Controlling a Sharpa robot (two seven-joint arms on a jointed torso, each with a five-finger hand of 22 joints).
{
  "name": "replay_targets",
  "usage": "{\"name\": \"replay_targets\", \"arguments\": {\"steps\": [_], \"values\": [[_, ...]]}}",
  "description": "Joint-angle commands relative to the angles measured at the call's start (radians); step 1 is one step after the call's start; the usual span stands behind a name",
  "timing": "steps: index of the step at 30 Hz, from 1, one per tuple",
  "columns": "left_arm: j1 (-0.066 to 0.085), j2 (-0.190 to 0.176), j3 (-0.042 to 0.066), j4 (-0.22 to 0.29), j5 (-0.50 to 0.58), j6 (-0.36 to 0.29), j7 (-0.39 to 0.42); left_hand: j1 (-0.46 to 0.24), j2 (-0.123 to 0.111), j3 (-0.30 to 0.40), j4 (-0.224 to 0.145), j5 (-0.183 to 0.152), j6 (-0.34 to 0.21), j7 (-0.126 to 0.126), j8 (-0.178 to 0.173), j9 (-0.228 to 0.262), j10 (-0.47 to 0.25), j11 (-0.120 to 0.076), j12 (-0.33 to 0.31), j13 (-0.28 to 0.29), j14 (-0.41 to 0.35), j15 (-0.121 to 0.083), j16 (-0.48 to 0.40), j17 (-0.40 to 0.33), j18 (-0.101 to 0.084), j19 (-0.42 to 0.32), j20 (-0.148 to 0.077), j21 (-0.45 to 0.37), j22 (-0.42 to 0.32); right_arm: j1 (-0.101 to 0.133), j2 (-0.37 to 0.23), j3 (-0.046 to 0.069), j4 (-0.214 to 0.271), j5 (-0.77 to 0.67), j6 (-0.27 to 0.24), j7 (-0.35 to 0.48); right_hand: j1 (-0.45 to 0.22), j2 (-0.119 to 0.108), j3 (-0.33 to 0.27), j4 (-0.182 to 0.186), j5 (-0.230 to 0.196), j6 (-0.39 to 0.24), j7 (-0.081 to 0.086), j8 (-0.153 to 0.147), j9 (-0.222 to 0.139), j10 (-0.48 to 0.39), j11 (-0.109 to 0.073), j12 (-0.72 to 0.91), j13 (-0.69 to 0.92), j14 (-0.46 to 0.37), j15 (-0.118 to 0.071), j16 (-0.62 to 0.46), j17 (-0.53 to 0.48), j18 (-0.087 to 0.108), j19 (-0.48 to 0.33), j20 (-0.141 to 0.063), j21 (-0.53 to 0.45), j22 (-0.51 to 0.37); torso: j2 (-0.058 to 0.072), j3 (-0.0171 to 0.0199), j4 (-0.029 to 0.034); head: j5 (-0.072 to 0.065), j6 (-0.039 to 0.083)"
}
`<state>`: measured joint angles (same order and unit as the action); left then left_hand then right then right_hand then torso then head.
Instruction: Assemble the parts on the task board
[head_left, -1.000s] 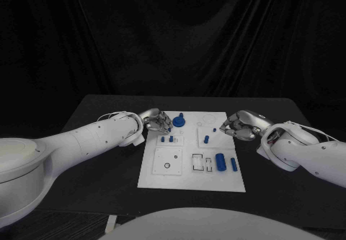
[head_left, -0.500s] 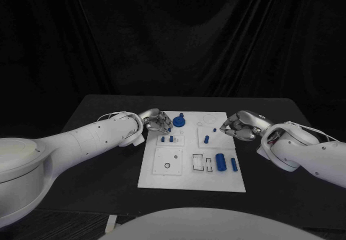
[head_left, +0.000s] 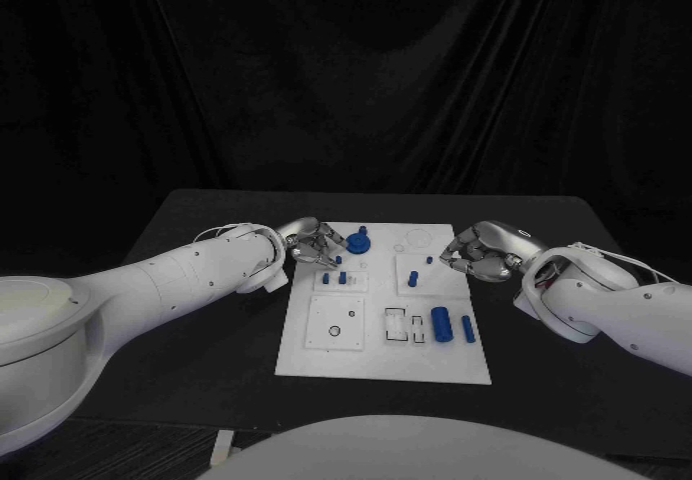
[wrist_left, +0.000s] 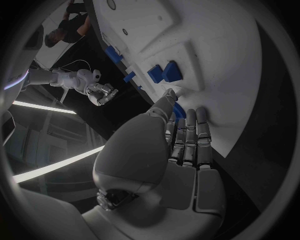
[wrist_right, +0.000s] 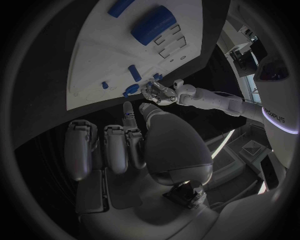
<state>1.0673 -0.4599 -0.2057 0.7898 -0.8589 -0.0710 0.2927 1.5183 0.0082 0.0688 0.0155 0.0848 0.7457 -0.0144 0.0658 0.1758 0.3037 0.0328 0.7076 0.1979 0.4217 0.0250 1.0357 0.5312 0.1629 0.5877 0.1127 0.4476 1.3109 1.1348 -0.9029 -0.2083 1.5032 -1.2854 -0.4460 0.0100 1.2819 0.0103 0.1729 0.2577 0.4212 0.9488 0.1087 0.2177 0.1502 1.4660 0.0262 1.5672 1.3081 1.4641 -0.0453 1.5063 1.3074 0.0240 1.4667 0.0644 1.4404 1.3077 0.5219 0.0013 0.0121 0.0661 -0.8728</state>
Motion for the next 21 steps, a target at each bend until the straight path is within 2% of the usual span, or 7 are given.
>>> {"name": "replay_targets", "arguments": {"steps": [1, 8, 14, 16, 18, 20, 21], "values": [[-0.011, -0.002, -0.006, -0.003, -0.006, 0.029, -0.026, -0.005, -0.009, -0.007, 0.004, -0.008, -0.016, -0.002, 0.003, 0.002, -0.013, 0.002, 0.007, 0.002, -0.012, 0.001, -0.001, 0.002, -0.017, -0.009, 0.001, -0.007, 0.017, -0.002, -0.001, 0.001, 0.001, -0.001, 0.003, -0.016, 0.013, -0.003, 0.0, -0.005, -0.002, -0.002, 0.0, -0.004, 0.0, 0.105, 0.001, 0.004, 0.263, 0.073, 0.003, -0.006, 0.091, 0.012, 0.046, 0.001, -0.002, 0.215, 0.0, 0.0001, -0.0005, 0.0, 0.0], [-0.011, -0.01, -0.006, -0.001, -0.006, 0.014, -0.006, -0.022, -0.025, -0.015, 0.029, -0.036, -0.041, -0.001, 0.009, 0.009, -0.031, 0.012, 0.011, 0.005, -0.035, 0.008, -0.003, 0.007, -0.016, -0.014, 0.005, -0.019, 0.016, -0.003, -0.003, 0.001, 0.001, -0.001, -0.001, -0.015, 0.014, -0.003, 0.0, -0.007, -0.002, -0.002, 0.0, -0.004, 0.0, 0.105, 0.001, 0.004, 0.263, 0.073, 0.003, -0.006, 0.091, 0.012, 0.045, 0.001, -0.003, 0.215, 0.0, 0.0001, -0.0001, 0.001, 0.0], [-0.007, -0.051, -0.006, 0.016, -0.006, -0.044, 0.067, -0.063, -0.101, 0.012, 0.149, -0.036, -0.036, 0.038, 0.024, 0.017, -0.03, 0.013, 0.02, 0.007, -0.104, 0.024, -0.079, -0.025, -0.023, -0.081, 0.018, -0.081, -0.002, -0.001, -0.017, 0.001, 0.006, -0.001, -0.021, -0.01, 0.016, -0.006, 0.0, -0.009, -0.003, -0.001, 0.0, -0.004, 0.0, 0.105, 0.002, 0.004, 0.263, 0.073, 0.003, -0.007, 0.089, 0.012, 0.045, 0.001, -0.003, 0.215, 0.0, -0.0001, 0.0, 0.007, 0.0], [0.004, -0.068, -0.006, 0.023, -0.006, -0.068, 0.099, -0.058, -0.116, 0.024, 0.176, -0.035, -0.031, 0.039, 0.029, 0.014, -0.031, 0.013, 0.024, 0.007, -0.121, 0.027, -0.114, -0.047, -0.024, -0.107, 0.024, -0.111, -0.014, 0.002, -0.024, 0.001, 0.01, -0.001, -0.031, -0.009, 0.016, -0.006, 0.0, -0.01, -0.003, 0.0, 0.001, -0.004, 0.0, 0.105, 0.002, 0.004, 0.263, 0.073, 0.003, -0.007, 0.09, 0.012, 0.045, 0.001, -0.004, 0.215, 0.0, -0.0001, 0.0, 0.011, 0.0], [0.024, -0.089, -0.006, 0.032, -0.006, -0.086, 0.133, -0.046, -0.114, 0.034, 0.187, -0.014, -0.016, 0.035, 0.04, 0.011, -0.032, 0.013, 0.03, 0.007, -0.15, 0.024, -0.174, -0.08, -0.022, -0.138, 0.029, -0.153, -0.035, 0.012, -0.031, 0.001, 0.013, -0.001, -0.041, -0.008, 0.017, -0.007, -0.001, -0.01, -0.003, 0.001, 0.001, -0.003, 0.001, 0.105, 0.002, 0.004, 0.263, 0.073, 0.003, -0.006, 0.09, 0.012, 0.045, 0.001, -0.003, 0.215, 0.0, -0.0002, 0.0, 0.016, 0.0], [0.045, -0.106, -0.005, 0.043, 0.008, -0.09, 0.161, -0.041, -0.095, 0.037, 0.185, 0.024, 0.008, 0.035, 0.047, 0.006, -0.034, 0.006, 0.033, 0.001, -0.166, 0.016, -0.264, -0.134, -0.016, -0.179, 0.036, -0.224, -0.08, 0.023, -0.035, 0.001, 0.014, -0.001, -0.052, -0.004, 0.017, -0.008, 0.0, -0.011, -0.003, 0.003, 0.0, -0.003, 0.001, 0.105, 0.002, 0.004, 0.263, 0.073, 0.003, -0.006, 0.09, 0.012, 0.045, 0.001, -0.003, 0.215, 0.0, -0.0003, -0.0001, 0.019, 0.0], [0.058, -0.115, -0.005, 0.048, 0.025, -0.086, 0.177, -0.05, -0.077, 0.034, 0.171, 0.047, 0.015, 0.048, 0.04, 0.0, -0.043, -0.011, 0.021, -0.011, -0.179, 0.004, -0.339, -0.179, -0.012, -0.216, 0.04, -0.281, -0.118, 0.03, -0.037, 0.001, 0.014, -0.001, -0.061, 0.004, 0.018, -0.008, 0.0, -0.012, -0.002, 0.005, 0.0, -0.002, 0.002, 0.105, 0.002, 0.004, 0.263, 0.073, 0.003, -0.006, 0.09, 0.012, 0.046, 0.001, -0.002, 0.215, 0.0, -0.0004, -0.0003, 0.021, 0.0]]}}
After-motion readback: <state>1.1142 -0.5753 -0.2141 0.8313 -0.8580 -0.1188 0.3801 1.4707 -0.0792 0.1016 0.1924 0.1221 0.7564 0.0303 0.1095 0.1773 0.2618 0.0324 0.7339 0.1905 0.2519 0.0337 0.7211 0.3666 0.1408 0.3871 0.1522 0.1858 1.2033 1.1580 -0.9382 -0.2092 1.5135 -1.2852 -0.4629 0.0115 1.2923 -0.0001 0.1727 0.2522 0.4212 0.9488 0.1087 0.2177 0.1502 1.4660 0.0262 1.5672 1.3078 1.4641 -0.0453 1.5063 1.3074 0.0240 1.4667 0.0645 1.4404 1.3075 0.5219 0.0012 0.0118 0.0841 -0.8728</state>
